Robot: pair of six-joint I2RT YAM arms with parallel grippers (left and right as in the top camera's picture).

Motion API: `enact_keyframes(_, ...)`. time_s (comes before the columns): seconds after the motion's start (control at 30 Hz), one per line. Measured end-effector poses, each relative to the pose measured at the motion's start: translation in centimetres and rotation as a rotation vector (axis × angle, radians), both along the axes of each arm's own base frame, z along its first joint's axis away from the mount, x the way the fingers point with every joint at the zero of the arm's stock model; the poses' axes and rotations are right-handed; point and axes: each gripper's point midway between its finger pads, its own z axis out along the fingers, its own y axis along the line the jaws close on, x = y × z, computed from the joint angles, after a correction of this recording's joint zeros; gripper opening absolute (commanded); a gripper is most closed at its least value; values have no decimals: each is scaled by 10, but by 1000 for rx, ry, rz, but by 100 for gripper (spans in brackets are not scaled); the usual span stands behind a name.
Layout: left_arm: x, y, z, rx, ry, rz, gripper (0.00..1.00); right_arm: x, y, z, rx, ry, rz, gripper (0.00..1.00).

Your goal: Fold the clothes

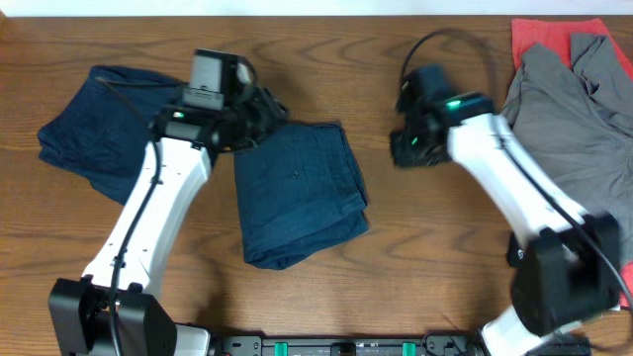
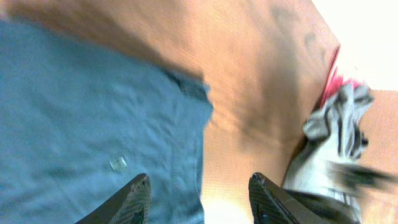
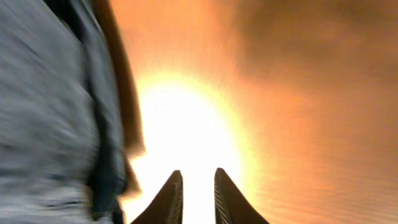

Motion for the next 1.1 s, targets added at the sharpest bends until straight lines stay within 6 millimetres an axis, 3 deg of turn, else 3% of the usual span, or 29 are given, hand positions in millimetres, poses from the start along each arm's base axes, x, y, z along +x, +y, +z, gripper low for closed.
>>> enact_keyframes(0.13, 18, 38, 1, 99, -67, 72, 56, 1, 23, 53, 148, -112, 95, 23)
enact_keyframes(0.2, 26, 54, 2, 150, -99, 98, 57, -9, 41, 64, 225, -109, 164, 23)
enact_keyframes(0.3, 37, 64, -1, 202, -132, 95, 56, -23, 70, 62, 297, -77, 247, 23)
enact_keyframes(0.4, 47, 66, -23, 251, -116, 61, 56, -39, 100, 47, 341, -43, 320, 22)
enact_keyframes(0.5, 50, 67, -60, 284, -42, 28, 56, -55, 126, 24, 365, 0, 368, 22)
enact_keyframes(0.7, 40, 70, -133, 323, 141, -18, 56, -81, 154, -25, 374, 85, 393, 17)
enact_keyframes(0.97, -4, 77, -175, 374, 365, -100, 56, -126, 151, -90, 272, 267, 345, 14)
enact_keyframes(1.1, -39, 86, -181, 420, 513, -137, 56, -140, 128, -110, 170, 328, 282, 11)
